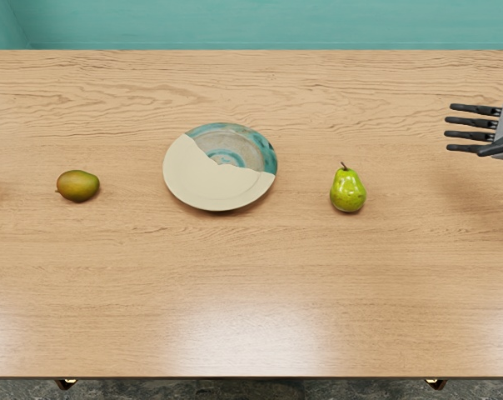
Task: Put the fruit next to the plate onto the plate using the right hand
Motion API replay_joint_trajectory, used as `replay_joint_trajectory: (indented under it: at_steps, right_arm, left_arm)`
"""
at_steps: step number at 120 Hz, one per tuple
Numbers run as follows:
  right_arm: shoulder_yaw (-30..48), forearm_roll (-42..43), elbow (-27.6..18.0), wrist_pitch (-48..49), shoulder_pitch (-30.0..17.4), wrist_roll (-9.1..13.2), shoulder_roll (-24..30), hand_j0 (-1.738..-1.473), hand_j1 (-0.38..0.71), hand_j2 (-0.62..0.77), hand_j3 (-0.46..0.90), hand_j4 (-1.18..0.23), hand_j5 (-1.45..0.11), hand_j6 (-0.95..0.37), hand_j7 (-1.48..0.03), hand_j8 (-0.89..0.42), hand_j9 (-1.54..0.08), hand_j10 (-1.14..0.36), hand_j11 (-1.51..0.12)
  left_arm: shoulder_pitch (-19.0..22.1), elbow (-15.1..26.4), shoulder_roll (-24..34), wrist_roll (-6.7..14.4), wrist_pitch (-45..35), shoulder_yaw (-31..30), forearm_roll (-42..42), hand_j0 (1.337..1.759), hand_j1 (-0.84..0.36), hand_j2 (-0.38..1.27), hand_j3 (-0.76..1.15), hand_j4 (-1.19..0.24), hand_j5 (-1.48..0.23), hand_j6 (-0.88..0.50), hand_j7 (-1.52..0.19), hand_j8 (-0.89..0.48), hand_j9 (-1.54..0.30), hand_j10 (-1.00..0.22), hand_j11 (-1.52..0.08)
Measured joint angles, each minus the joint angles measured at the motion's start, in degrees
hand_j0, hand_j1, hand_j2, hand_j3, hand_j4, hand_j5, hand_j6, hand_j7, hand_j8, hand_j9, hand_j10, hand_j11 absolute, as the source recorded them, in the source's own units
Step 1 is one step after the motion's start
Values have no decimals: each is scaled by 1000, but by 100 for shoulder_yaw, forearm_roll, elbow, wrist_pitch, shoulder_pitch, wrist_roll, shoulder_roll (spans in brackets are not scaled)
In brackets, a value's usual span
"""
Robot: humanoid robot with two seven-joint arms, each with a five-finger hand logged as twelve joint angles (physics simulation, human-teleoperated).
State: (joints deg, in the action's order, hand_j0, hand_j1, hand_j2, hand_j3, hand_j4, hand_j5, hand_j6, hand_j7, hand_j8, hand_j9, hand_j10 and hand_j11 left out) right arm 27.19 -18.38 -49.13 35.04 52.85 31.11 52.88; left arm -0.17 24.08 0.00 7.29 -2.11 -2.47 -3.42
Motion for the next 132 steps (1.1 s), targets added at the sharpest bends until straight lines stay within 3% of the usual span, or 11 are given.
replay_joint_trajectory:
  at_steps: [24, 42, 61, 74, 82, 91, 102, 132]
  right_arm:
    - [10, 53, 6, 0, 53, 7, -22, -1658, -349, 0, 0, 0, 1, 5, 0, 4, 1, 3, 0]
    - [14, 606, -76, 0, 356, 8, -420, -1658, -349, 0, 0, 0, 1, 5, 0, 4, 0, 3, 0]
    - [25, 2137, -1555, -119, 823, 9, -389, -1658, -349, 0, 0, 0, 0, 3, 0, 3, 0, 2, 0]
    - [2, 3412, -2725, -1534, 1043, 14, -267, -1658, -349, 0, 0, -1, 0, 1, 0, 1, 0, 1, 0]
    - [-32, 4005, -3193, -2317, 1072, 22, -242, -1658, -349, 0, 0, -1, 0, 0, 0, 0, 0, 0, 0]
    - [-172, 4523, -3466, -3147, 1080, 53, -424, -1658, -349, 0, 0, -1, 0, -1, 0, 0, 0, 0, 0]
    - [-470, 5274, -3619, -4132, 1083, 248, -848, -1658, -349, 0, 0, -2, 0, -2, 0, -1, 0, -1, 0]
    - [-864, 6789, -3740, -5183, 703, 376, -1524, -1658, -349, 1, 0, -2, 0, -3, 0, -3, 0, -2, 0]
  left_arm:
    - [0, 0, 0, 0, 0, -4, 0, 1658, 349, 0, 0, 0, 0, 1, 0, 0, 0, 0, 0]
    - [-2, 0, 0, 0, 0, -3, 0, 1658, 349, 0, 0, 0, 0, 1, 0, 0, 0, 0, 0]
    - [-9, 0, 0, 0, 0, -3, 0, 1658, 349, 0, 0, 0, 0, 0, 0, 0, 0, 0, 0]
    - [-9, 0, 0, 0, 0, -3, -1, 1658, 349, 0, 0, 0, 0, 0, 0, 0, 0, 0, 0]
    - [-9, 0, 0, 0, 0, -5, -1, 1658, 349, 0, 0, 0, 0, 0, 0, 0, 0, 0, 0]
    - [-9, 0, 0, 0, 0, -3, 0, 1658, 349, 0, 0, 0, 0, 1, 0, 0, 0, 0, 0]
    - [0, 0, 0, 0, 0, -3, -1, 1658, 349, 0, 0, 0, 0, 0, 0, 0, 0, 0, 0]
    - [-5, 0, 0, 0, 0, 1, -1, 1658, 349, 0, 0, 0, 0, 1, 0, 0, 0, 0, 0]
